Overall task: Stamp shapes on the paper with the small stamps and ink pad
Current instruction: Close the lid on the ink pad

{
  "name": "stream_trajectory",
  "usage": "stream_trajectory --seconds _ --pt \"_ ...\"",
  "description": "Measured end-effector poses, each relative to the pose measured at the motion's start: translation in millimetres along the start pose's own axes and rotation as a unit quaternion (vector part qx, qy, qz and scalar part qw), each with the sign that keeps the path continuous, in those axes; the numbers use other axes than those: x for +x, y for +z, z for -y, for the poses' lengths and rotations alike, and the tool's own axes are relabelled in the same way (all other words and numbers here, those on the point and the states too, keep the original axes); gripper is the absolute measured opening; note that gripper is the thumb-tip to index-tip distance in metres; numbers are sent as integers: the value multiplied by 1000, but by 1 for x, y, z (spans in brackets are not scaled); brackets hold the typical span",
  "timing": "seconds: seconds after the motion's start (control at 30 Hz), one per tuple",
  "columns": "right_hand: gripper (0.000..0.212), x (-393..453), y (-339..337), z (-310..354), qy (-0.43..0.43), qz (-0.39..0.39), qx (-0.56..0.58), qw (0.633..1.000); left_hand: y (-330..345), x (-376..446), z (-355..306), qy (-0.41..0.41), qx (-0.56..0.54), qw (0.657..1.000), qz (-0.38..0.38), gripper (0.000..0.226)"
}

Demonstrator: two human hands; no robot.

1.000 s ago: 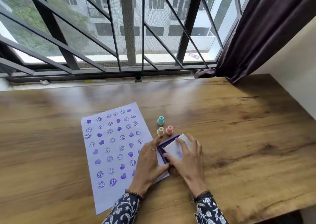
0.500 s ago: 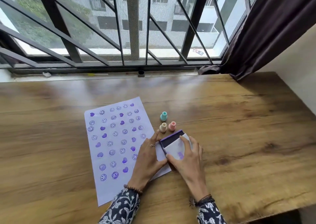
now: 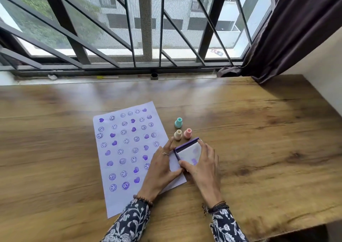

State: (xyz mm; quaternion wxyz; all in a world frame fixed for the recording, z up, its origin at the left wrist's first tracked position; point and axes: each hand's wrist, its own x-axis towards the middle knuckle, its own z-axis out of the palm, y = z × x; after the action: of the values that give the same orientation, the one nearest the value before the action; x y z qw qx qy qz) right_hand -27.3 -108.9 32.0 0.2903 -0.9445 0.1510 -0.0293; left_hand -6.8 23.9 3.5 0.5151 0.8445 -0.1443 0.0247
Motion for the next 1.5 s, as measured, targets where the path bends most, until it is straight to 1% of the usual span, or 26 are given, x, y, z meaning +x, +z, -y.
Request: stream_trajectory --seconds 0.1,0.27,0.33,0.37,0.43,0.57,0.63,0.7,0.77,0.8,0.9,1.03,1.1,1.13,1.2,1.27,1.33,1.37,1.43,1.5 --pt "90 1 2 4 1 -15 -30 999 0 1 -2 -5 -6 1000 -4 94" --pt "93 2 3 4 12 -24 -47 999 -1 0 -4 -23 -16 1000 0 90" --pt "93 4 5 4 19 -33 -49 998 -1 1 -5 -13 -12 1000 2 92" --pt "94 5 7 5 20 -37 -58 997 -2 1 -7 -6 -14 1000 7 92" --pt "95 7 9 6 24 -41 -89 995 -2 3 -9 -17 -27 999 15 88" --pt "98 7 11 2 38 -42 -99 993 -2 2 -13 -29 -8 999 -12 86" --pt "93 6 12 -3 44 -34 -56 997 0 1 -10 -43 14 999 -12 79" --pt "76 7 10 -11 54 -29 21 998 0 -1 -9 -50 68 996 -26 67" --pt "59 7 6 -19 60 -33 99 993 -1 -2 -9 -47 128 990 -15 63" --pt "53 6 4 -24 61 -40 135 988 0 -2 -9 -45 151 987 -8 61" --pt "46 3 -1 -34 67 -71 201 975 1 -1 -10 -44 172 984 3 58" --pt "42 11 -6 -36 87 -81 247 962 2 5 -10 -46 169 984 17 59" --pt "42 13 -7 -34 88 -91 235 964 -2 7 -10 -40 169 984 33 60" --pt "41 11 -6 -33 76 -109 208 969 -5 6 -10 -36 176 983 38 62" --pt "37 3 -5 -28 13 -155 128 979 -15 1 -7 -34 174 984 19 60" --pt "31 -9 0 -20 -73 -162 70 982 -30 -9 1 -40 184 982 -24 54" --pt "28 -24 9 -13 -147 -121 31 981 -45 -23 11 -69 214 973 -59 49" --pt "28 -31 14 -10 -169 -94 17 981 -52 -29 16 -92 230 966 -71 49" --pt "33 -39 23 -5 -180 -47 -14 982 -63 -38 23 -141 252 955 -75 50" --pt "39 -43 29 -1 -152 -5 -26 988 -70 -42 27 -168 244 953 -63 52"
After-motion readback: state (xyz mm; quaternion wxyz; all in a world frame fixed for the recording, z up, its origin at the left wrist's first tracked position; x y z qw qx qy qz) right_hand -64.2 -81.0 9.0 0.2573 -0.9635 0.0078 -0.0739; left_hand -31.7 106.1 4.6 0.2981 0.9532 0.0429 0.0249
